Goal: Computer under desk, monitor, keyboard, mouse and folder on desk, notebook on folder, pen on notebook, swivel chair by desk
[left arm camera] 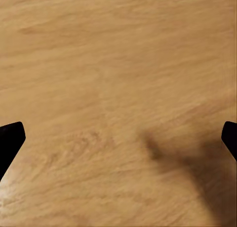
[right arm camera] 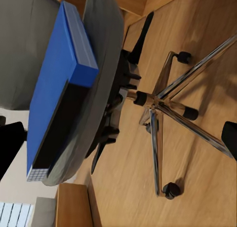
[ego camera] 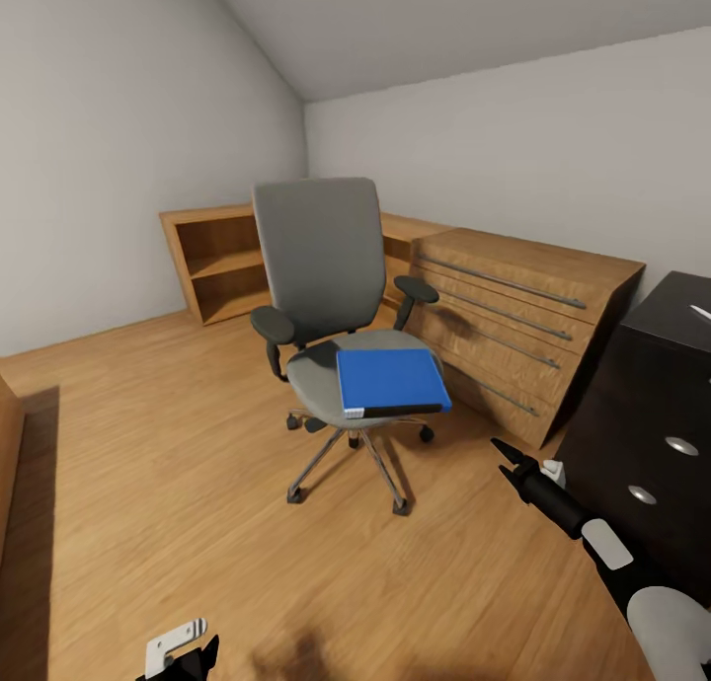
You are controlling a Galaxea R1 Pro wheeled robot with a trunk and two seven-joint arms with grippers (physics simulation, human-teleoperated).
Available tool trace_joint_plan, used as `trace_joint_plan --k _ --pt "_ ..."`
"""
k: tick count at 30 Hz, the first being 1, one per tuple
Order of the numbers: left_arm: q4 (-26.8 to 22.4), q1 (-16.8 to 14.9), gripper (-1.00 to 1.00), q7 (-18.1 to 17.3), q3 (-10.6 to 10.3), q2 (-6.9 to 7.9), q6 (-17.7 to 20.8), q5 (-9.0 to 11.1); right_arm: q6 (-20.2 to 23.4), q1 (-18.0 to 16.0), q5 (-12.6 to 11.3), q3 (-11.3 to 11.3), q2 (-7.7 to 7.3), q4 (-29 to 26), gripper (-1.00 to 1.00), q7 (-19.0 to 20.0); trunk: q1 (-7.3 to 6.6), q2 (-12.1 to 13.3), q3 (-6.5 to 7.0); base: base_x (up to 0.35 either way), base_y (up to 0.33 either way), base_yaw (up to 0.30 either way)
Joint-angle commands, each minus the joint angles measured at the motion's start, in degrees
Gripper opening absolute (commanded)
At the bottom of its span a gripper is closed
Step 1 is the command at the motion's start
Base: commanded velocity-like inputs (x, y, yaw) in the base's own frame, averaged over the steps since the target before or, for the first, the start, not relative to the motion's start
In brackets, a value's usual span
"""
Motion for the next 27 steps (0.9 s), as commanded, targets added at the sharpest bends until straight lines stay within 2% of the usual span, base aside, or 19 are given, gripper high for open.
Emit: trace_joint_plan --k 1,7,21,27 --pt "-0.1 -0.03 1.0 -0.47 0.3 -0.07 0.45 0.46 0.47 -0.04 -0.34 -0.14 0.01 0.03 1.0 0.08 0.01 -0.02 -0.05 0.27 0.0 0.0" --pt "-0.1 -0.03 1.0 -0.47 0.31 -0.04 0.45 0.46 0.47 -0.04 -0.34 -0.1 0.04 0.03 1.0 0.08 0.01 -0.02 -0.05 0.269 0.0 0.0" --pt "-0.1 -0.03 1.0 -0.52 0.42 -0.06 0.32 0.55 0.47 -0.04 -0.34 -0.05 0.19 0.1 1.0 0.08 0.01 -0.02 -0.05 0.061 0.023 0.0" --pt "0.45 -0.03 1.0 -0.56 0.4 -0.04 -3.25 0.52 0.47 -0.04 -0.34 -0.05 0.21 0.12 1.0 0.08 0.01 -0.02 -0.05 0.194 0.108 0.0"
